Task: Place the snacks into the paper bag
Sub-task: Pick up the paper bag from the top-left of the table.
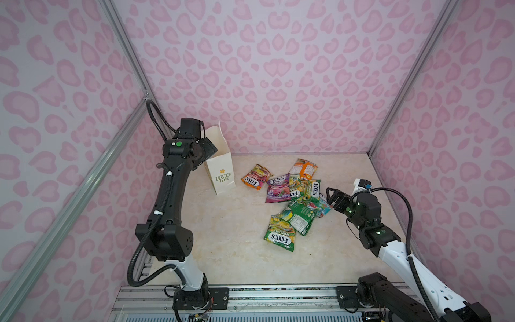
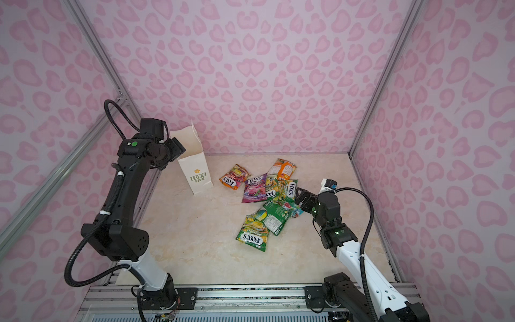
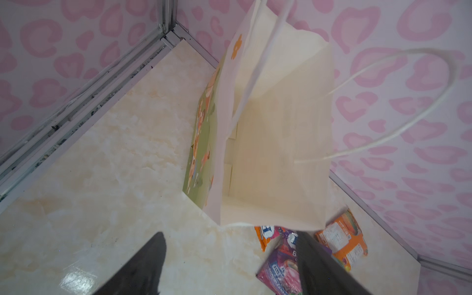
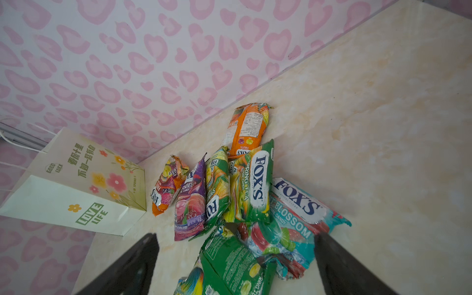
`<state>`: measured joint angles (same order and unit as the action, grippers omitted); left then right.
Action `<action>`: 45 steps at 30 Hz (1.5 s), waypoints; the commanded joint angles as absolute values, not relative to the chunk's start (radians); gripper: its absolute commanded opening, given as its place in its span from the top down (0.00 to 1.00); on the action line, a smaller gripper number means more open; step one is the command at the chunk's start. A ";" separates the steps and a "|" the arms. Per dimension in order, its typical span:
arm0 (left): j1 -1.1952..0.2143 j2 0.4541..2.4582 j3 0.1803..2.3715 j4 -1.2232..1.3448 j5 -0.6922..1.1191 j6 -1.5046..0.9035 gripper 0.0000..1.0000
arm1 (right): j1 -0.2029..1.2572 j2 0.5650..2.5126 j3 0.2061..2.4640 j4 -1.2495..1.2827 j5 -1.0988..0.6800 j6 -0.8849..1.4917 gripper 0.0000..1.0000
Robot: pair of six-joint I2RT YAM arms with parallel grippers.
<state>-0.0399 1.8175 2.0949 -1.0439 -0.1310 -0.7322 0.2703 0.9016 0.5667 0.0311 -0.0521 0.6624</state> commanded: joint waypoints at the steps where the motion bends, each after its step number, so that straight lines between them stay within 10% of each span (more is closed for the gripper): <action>1: -0.033 1.909 2.205 -1.153 -0.180 -0.738 0.26 | 0.284 0.874 0.547 -0.017 -0.035 0.638 0.03; 28: -0.018 2.109 2.379 -1.182 -0.182 -0.677 0.97 | 0.292 0.797 0.462 -0.015 -0.035 0.658 0.04; 45: -0.104 1.683 1.904 -1.118 -0.045 -0.468 0.97 | 0.292 0.925 0.523 -0.047 -0.095 0.610 0.02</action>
<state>-0.0967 1.7546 1.9938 -1.1423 -0.0479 -0.5167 0.2909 0.9066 0.5121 -0.0441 -0.0673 0.6319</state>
